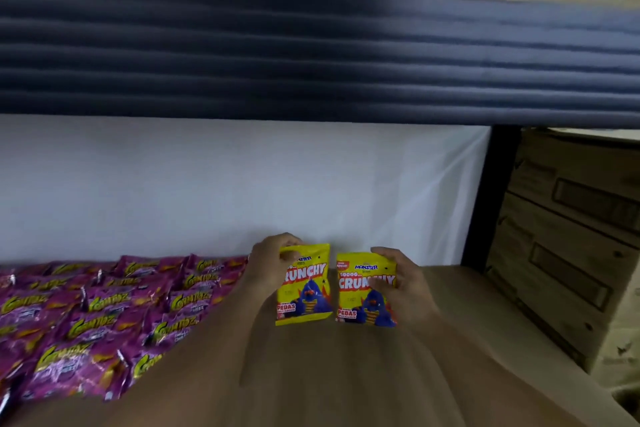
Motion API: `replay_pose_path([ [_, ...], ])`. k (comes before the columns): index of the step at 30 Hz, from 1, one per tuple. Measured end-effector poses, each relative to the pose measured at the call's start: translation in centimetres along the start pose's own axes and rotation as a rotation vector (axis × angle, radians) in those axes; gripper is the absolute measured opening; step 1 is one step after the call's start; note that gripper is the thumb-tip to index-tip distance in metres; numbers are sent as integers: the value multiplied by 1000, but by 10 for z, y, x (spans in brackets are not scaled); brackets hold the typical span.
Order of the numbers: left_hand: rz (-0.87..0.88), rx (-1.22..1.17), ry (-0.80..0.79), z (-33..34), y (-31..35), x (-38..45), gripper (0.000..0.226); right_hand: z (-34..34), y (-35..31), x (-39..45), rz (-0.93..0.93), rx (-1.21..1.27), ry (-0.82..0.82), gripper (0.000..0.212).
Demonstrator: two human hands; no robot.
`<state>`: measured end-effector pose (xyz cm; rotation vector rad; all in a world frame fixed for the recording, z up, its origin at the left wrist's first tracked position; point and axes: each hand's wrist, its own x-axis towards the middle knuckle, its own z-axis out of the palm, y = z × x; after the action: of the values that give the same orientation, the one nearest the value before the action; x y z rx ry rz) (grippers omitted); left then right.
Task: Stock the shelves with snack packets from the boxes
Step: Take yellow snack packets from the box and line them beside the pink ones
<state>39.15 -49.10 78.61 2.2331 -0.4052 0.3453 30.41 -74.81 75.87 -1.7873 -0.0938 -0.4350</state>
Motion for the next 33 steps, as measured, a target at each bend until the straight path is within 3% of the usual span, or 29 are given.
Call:
replay_pose_path([
  [5, 100, 189, 107, 18, -13, 20, 24, 17, 24, 37, 30, -92, -20, 45],
  [10, 83, 192, 188, 38, -25, 14, 40, 36, 39, 50, 120, -184, -36, 51],
  [13, 75, 280, 221, 50, -31, 3, 32, 45, 41, 53, 156, -323, 16, 54],
  [17, 55, 377, 167, 62, -26, -29, 17, 48, 42, 41, 16, -515, 138, 47],
  [19, 68, 438, 142, 68, -18, -45, 23, 48, 47, 28, -78, -581, 80, 42],
  [24, 70, 484, 17, 74, -21, -55, 43, 51, 46, 7, -152, -766, -165, 55],
  [33, 65, 560, -73, 70, -16, -50, 51, 60, 42, 8, -141, -978, -214, 58],
])
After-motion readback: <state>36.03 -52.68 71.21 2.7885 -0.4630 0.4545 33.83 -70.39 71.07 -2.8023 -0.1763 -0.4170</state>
